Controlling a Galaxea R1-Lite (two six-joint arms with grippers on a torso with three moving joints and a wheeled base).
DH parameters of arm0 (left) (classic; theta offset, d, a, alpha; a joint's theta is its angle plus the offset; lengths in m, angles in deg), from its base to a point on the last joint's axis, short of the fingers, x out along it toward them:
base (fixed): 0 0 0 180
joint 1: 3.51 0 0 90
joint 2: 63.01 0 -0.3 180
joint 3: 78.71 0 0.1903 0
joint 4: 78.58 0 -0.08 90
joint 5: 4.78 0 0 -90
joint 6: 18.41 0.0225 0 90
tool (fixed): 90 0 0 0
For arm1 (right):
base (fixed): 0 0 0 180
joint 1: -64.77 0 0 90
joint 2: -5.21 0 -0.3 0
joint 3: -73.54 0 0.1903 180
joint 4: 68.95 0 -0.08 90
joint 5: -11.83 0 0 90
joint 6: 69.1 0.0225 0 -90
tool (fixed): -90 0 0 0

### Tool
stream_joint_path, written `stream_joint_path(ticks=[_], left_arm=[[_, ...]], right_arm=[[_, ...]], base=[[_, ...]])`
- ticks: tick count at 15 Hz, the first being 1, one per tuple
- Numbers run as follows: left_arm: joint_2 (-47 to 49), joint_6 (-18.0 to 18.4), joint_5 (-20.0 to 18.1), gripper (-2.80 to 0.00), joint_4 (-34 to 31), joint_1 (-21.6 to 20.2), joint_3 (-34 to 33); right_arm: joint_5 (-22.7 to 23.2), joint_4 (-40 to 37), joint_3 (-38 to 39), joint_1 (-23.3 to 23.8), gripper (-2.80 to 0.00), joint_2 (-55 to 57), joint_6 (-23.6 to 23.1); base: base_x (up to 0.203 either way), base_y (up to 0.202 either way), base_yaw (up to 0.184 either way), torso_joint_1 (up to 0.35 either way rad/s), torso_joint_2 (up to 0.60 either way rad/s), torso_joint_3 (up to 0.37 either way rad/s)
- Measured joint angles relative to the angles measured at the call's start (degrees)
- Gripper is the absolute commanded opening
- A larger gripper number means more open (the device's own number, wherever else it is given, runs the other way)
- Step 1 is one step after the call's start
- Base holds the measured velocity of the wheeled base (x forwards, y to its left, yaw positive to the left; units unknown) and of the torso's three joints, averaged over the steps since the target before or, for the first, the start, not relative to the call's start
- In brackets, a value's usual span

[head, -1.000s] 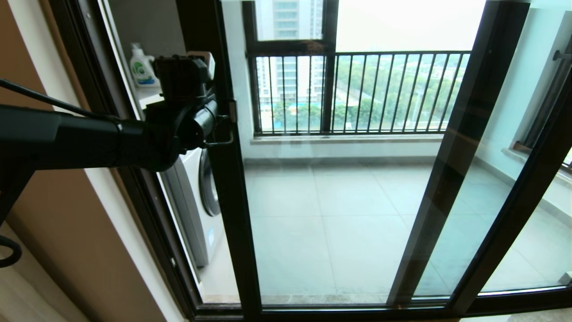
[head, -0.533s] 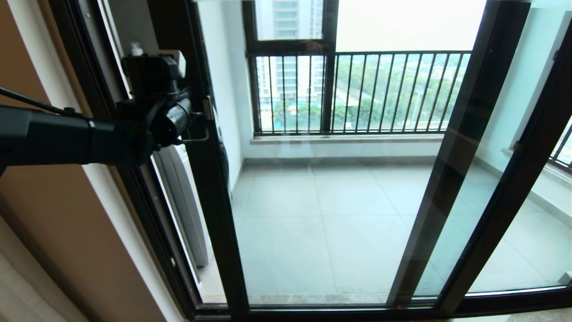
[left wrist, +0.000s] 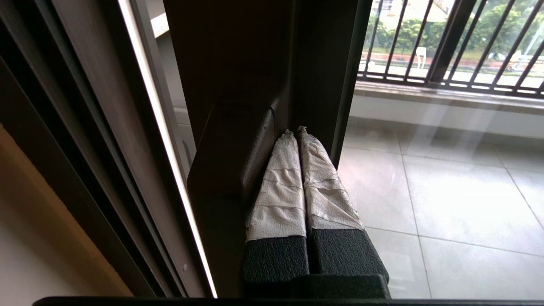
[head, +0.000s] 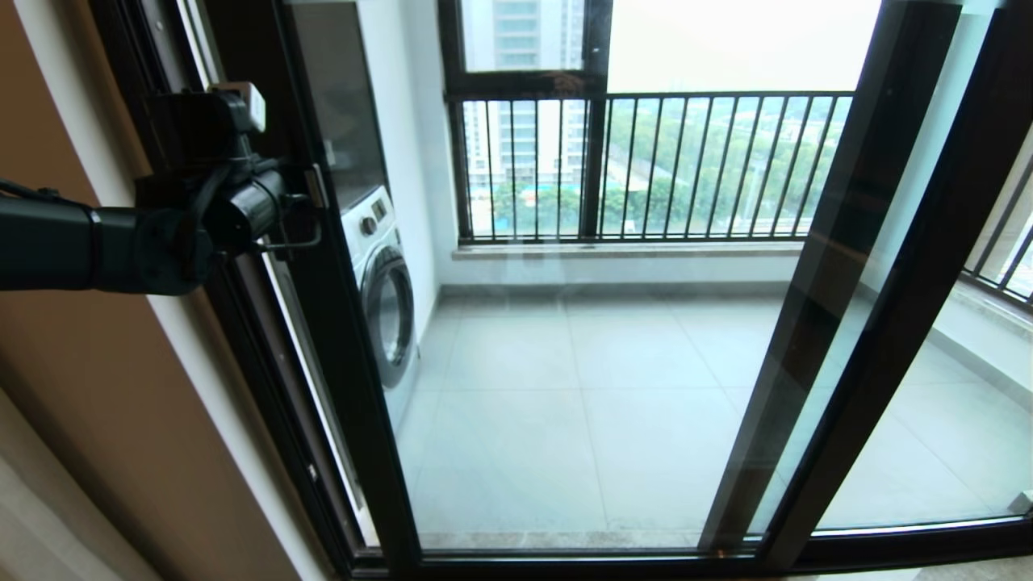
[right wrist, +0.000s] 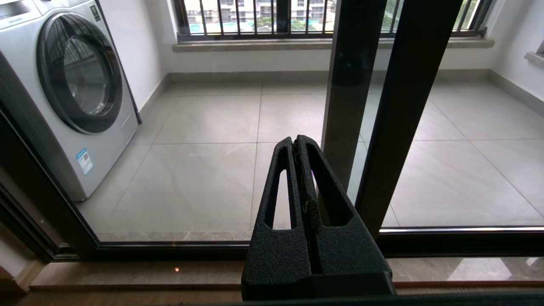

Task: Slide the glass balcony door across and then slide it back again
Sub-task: Close the slid door

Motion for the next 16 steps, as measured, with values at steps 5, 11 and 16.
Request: stream_joint_path(ticks=[5, 11, 16], left_arm=[[-0.84, -0.28, -2.24, -2.80, 0.05, -3.58, -1.49], [-1.18, -0.23, -6.62, -2.80, -0.07, -9.79, -1.93], [-0.96, -0.23, -8.01, -2.80, -0.05, -13.95, -1.73]], right_arm=[[0.00, 0.00, 0.00, 0.00, -2.80, 0.00, 0.02], [0.00, 0.00, 0.00, 0.02, -2.80, 0.00, 0.02], [0.00, -0.02, 0.00, 0.02, -2.80, 0.00, 0.00]], base=[[0.000, 0.000, 0.000, 0.000, 0.00, 0.000], [0.000, 0.000, 0.000, 0.000, 0.00, 0.000], [0.000, 0.000, 0.000, 0.000, 0.00, 0.000]])
